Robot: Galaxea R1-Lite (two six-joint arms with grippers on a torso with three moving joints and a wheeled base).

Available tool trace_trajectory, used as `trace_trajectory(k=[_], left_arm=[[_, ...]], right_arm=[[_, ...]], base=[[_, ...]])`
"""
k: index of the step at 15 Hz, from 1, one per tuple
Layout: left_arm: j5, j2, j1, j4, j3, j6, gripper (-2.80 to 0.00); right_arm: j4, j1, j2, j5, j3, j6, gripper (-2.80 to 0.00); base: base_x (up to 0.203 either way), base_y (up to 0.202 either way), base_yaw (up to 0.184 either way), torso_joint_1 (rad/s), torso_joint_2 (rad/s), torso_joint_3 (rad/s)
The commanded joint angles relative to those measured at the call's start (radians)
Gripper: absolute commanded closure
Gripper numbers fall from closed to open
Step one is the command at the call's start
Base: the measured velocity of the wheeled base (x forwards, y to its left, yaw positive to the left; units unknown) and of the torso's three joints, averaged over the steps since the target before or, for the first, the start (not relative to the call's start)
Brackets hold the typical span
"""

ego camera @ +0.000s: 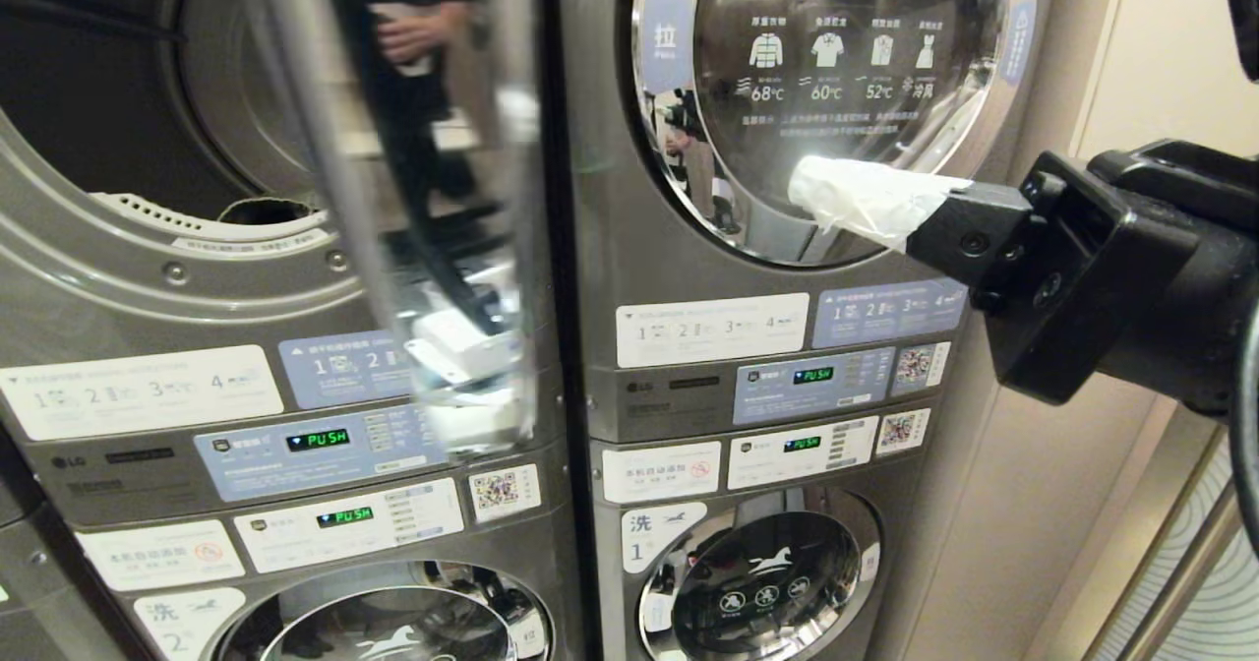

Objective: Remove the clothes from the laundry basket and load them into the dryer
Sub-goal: Close the dryer

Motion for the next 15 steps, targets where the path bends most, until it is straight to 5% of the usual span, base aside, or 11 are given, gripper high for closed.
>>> trace_trajectory(k=[1, 5, 11, 15], left_arm=[[0.001, 0.0, 0.0, 0.0, 0.0, 0.0, 0.0], [0.001, 0.0, 0.0, 0.0, -0.001, 0.0, 0.0], [0.0, 0.0, 0.0, -0.001, -0.001, 0.0, 0.0], [0.0, 0.0, 0.0, -0.001, 0.0, 0.0, 0.0]], right_arm=[[-0.002, 0.01, -0.043, -0.023, 0.017, 0.004, 0.0], [0.025, -0.108, -0.138, -0.078, 0.195, -0.013, 0.0], [0.069, -0.756, -0.328, -0.124, 0.552, -0.105, 0.0], [0.262, -0.917, -0.729, -0.137, 0.766, -0.262, 0.0]], base=[[0.0, 0.0, 0.0, 0.0, 0.0, 0.0], [0.0, 0.0, 0.0, 0.0, 0.0, 0.0], [0.0, 0.0, 0.0, 0.0, 0.0, 0.0], [0.0, 0.0, 0.0, 0.0, 0.0, 0.0]])
